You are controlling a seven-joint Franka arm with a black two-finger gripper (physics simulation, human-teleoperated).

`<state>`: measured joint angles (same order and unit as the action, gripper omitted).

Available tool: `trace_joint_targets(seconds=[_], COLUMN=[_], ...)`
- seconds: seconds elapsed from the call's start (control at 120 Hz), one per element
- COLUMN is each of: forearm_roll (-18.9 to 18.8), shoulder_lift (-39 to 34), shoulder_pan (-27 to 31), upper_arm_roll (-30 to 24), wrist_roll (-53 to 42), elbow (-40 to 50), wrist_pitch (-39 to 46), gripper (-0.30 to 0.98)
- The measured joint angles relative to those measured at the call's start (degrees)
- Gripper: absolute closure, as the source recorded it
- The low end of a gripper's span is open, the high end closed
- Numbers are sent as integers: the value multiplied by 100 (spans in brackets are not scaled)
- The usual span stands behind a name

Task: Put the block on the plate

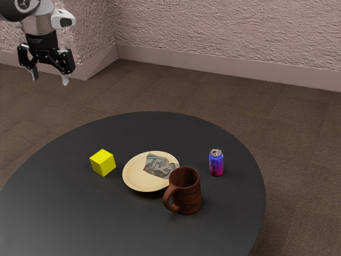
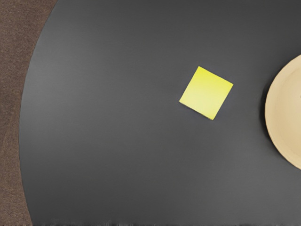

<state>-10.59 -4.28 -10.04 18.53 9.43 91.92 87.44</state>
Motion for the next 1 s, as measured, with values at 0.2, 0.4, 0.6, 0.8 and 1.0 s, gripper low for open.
trace_joint_targets(seconds=[0.2, 0.4, 0.6, 0.8, 1.0], forearm_roll=[-3, -6, 204, 580, 983], shoulder_lift=[25, 255, 693, 1324, 1921], shoulder_pan=[-16, -14, 118, 27, 239], upper_arm_roll=[-3, 41, 4, 1, -7], wrist_roll=[112, 193, 245, 254, 22], elbow=[65, 655, 1425, 1807, 1782], wrist_pitch=[41, 360, 1106, 1951, 2694], gripper=[0, 0, 0, 0, 0])
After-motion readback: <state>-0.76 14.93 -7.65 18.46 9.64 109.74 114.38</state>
